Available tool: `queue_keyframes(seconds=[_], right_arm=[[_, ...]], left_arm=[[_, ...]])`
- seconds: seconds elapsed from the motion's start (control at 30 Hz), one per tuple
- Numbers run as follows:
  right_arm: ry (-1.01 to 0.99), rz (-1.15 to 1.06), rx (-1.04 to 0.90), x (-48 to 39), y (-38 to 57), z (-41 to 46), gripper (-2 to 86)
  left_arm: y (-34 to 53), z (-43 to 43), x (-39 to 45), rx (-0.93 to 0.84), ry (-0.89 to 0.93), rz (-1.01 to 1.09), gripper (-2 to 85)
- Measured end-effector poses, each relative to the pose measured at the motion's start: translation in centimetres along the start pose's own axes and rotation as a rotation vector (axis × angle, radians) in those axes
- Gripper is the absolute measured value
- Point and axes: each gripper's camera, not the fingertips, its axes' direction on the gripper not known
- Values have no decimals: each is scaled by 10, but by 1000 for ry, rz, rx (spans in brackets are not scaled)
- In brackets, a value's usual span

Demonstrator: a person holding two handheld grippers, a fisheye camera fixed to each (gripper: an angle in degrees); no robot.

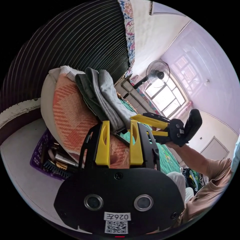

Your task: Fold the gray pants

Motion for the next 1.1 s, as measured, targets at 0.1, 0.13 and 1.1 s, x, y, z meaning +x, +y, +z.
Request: queue_keyframes(seconds=[0.1, 0.13, 1.1], right_arm=[[1, -21, -2, 1, 2, 20, 49], [-25, -3, -4, 6, 5, 27, 39], [-589, 1325, 774, 59, 533, 7, -14]], left_arm=[[-1, 7, 0, -39, 16, 20, 57], [-1, 9, 1, -55, -43, 31, 38], [-64, 53, 207, 61, 49, 396, 1]])
